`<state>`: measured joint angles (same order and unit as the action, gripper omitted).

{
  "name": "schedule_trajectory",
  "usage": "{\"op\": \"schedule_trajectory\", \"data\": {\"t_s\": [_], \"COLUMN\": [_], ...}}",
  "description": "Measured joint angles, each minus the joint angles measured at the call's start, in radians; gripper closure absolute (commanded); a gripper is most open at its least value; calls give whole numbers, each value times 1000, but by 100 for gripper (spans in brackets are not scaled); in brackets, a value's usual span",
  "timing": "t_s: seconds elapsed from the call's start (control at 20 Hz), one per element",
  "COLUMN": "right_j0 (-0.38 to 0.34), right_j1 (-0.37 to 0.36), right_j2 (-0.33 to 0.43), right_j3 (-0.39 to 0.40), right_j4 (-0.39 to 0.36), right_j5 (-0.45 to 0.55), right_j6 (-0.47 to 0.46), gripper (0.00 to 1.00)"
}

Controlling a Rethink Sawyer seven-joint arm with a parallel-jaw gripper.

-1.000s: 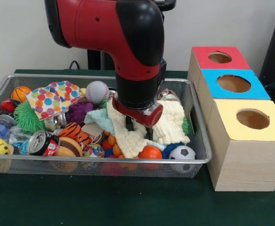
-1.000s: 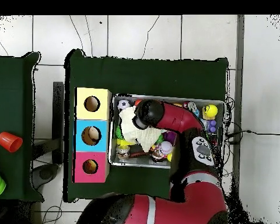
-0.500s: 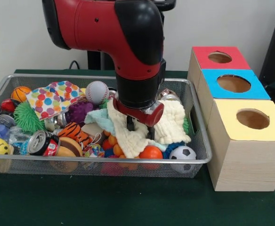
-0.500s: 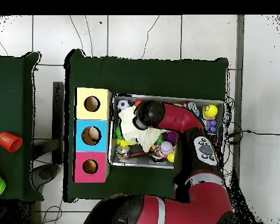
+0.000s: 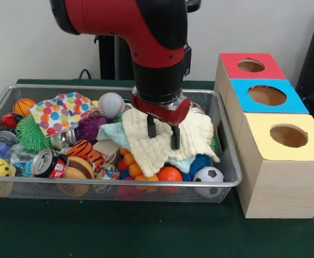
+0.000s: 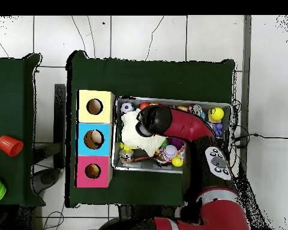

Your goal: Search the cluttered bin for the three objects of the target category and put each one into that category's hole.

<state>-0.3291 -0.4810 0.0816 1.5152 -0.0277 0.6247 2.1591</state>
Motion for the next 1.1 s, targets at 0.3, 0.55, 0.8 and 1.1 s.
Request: {"op": "schedule_trajectory", "data": {"t_s": [0.3,0.55,0.8,1.1], "right_j0": [-18,-46,-92,-160], "right_j1": [-38,-46,-47,-47], "right_j2": [15,34,55,83], "right_j3": [45,76,78,75], "right_j4": [0,-1,-32,-91], "right_j5": [0,0,0,8], "right_j6": [0,0,0,-2], "gripper": [0,0,0,0]}}
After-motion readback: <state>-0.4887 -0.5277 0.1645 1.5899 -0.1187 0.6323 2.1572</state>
